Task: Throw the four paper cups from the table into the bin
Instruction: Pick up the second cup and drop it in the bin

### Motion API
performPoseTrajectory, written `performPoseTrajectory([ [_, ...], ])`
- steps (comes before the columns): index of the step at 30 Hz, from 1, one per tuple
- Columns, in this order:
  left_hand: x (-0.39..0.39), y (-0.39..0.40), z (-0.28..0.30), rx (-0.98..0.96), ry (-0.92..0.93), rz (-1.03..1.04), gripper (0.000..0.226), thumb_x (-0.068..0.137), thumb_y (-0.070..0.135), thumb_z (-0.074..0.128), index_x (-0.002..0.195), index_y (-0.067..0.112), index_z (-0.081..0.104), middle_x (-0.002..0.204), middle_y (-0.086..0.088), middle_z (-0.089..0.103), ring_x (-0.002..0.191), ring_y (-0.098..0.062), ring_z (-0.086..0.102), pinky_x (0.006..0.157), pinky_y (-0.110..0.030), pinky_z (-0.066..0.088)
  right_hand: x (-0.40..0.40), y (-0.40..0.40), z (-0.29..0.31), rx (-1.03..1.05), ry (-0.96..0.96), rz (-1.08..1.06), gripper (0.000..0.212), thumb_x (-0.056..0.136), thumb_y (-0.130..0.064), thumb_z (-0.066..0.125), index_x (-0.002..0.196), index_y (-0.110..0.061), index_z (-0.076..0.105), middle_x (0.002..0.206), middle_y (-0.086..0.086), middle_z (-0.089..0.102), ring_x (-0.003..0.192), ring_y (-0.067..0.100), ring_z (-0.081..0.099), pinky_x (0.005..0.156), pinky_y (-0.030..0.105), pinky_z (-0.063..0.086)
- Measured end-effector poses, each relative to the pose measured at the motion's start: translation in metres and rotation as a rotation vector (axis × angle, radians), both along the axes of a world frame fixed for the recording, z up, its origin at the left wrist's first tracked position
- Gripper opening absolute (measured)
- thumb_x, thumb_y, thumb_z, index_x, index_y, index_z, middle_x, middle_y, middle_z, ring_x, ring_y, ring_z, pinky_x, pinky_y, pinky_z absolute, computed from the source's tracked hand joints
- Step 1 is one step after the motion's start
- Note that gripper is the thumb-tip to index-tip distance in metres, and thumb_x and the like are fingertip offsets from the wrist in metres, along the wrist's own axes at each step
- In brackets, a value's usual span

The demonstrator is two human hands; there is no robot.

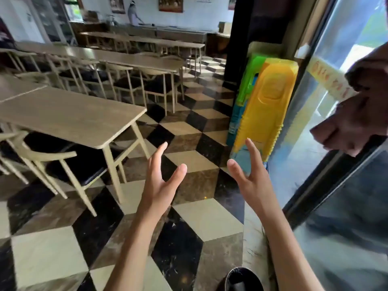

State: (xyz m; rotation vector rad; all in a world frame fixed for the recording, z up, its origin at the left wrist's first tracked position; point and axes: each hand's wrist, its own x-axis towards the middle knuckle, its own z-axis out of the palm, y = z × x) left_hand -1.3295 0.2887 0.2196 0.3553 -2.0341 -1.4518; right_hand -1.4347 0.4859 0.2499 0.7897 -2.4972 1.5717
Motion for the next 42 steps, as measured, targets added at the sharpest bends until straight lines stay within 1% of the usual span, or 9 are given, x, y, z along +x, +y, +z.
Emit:
performPoseTrajectory([
  [5, 0.107, -0.037, 0.001, -0.002, 0.001, 0.265, 0.063, 0.083, 0.065, 0.059, 0.137, 0.067, 0.029, 0.152, 0.026, 0.027, 0.125, 0.03, 0.025, 0.088, 0.002, 0.03, 0.053, -0.076, -0.003, -0.006, -0.007, 0.272, 0.079, 0.089, -0.061, 0.052, 0.155, -0.037, 0.015, 0.163, -0.014, 0.02, 0.142, -0.005, 0.018, 0.112, 0.022, 0.023],
  [9, 0.206, -0.066, 0.007, 0.049, 0.006, 0.51, 0.067, 0.079, 0.068, 0.059, 0.139, 0.065, 0.03, 0.154, 0.023, 0.027, 0.141, 0.005, 0.027, 0.109, -0.029, 0.029, 0.121, -0.145, -0.001, -0.012, -0.012, 0.493, 0.08, 0.088, -0.06, 0.053, 0.155, -0.035, 0.016, 0.161, -0.014, 0.022, 0.133, -0.013, 0.016, 0.096, -0.004, 0.015],
  [11, 0.259, -0.078, 0.008, 0.051, 0.027, 0.612, 0.07, 0.078, 0.069, 0.059, 0.142, 0.06, 0.032, 0.159, 0.019, 0.026, 0.143, 0.001, 0.027, 0.109, -0.032, 0.03, 0.163, -0.178, -0.001, -0.031, -0.028, 0.613, 0.081, 0.088, -0.06, 0.054, 0.155, -0.033, 0.017, 0.158, -0.015, 0.023, 0.132, -0.015, 0.018, 0.09, -0.01, 0.018],
  [18, 0.472, -0.12, -0.005, 0.086, 0.073, 1.003, 0.074, 0.077, 0.066, 0.062, 0.144, 0.055, 0.034, 0.15, 0.026, 0.036, 0.133, 0.018, 0.032, 0.102, -0.01, 0.031, 0.358, -0.295, -0.002, 0.039, -0.087, 0.995, 0.084, 0.085, -0.066, 0.049, 0.155, -0.036, 0.014, 0.159, -0.015, 0.027, 0.145, 0.008, 0.029, 0.119, 0.038, 0.029],
  [22, 0.609, -0.133, -0.009, 0.127, 0.131, 1.216, 0.07, 0.072, 0.064, 0.067, 0.136, 0.062, 0.037, 0.151, 0.022, 0.04, 0.137, 0.005, 0.038, 0.111, -0.033, 0.036, 0.499, -0.346, -0.002, 0.083, -0.092, 1.194, 0.084, 0.087, -0.062, 0.05, 0.156, -0.033, 0.012, 0.149, -0.006, 0.044, 0.139, 0.018, 0.043, 0.115, 0.042, 0.035],
  [25, 0.694, -0.129, -0.008, 0.098, 0.134, 1.363, 0.065, 0.077, 0.054, 0.067, 0.137, 0.053, 0.041, 0.146, 0.02, 0.046, 0.136, -0.002, 0.042, 0.112, -0.041, 0.038, 0.595, -0.372, -0.002, 0.088, -0.086, 1.351, 0.08, 0.091, -0.056, 0.051, 0.156, -0.032, 0.011, 0.16, -0.003, 0.032, 0.146, 0.013, 0.031, 0.12, 0.034, 0.025],
  [32, 0.832, -0.112, -0.022, 0.063, 0.106, 1.623, 0.055, 0.091, 0.04, 0.068, 0.138, 0.051, 0.041, 0.132, 0.04, 0.044, 0.126, 0.014, 0.04, 0.098, -0.016, 0.032, 0.746, -0.41, -0.016, 0.111, -0.161, 1.582, 0.073, 0.093, -0.05, 0.055, 0.155, -0.038, 0.017, 0.16, -0.02, 0.021, 0.135, -0.011, 0.017, 0.099, 0.005, 0.015],
  [35, 0.865, -0.12, -0.035, 0.117, 0.074, 1.702, 0.064, 0.09, 0.042, 0.069, 0.146, 0.041, 0.037, 0.143, 0.022, 0.039, 0.135, -0.004, 0.037, 0.105, -0.029, 0.031, 0.787, -0.43, -0.029, 0.153, -0.18, 1.638, 0.073, 0.093, -0.048, 0.055, 0.155, -0.037, 0.018, 0.156, -0.022, 0.024, 0.134, -0.009, 0.018, 0.106, 0.017, 0.019],
  [42, 0.931, -0.184, -0.075, 0.226, 0.001, 1.778, 0.073, 0.083, 0.057, 0.068, 0.147, 0.041, 0.036, 0.139, 0.03, 0.038, 0.133, -0.005, 0.036, 0.107, -0.034, 0.031, 0.86, -0.508, -0.072, 0.228, -0.221, 1.706, 0.073, 0.093, -0.045, 0.057, 0.155, -0.032, 0.021, 0.155, -0.019, 0.027, 0.136, -0.008, 0.021, 0.107, 0.018, 0.023],
])
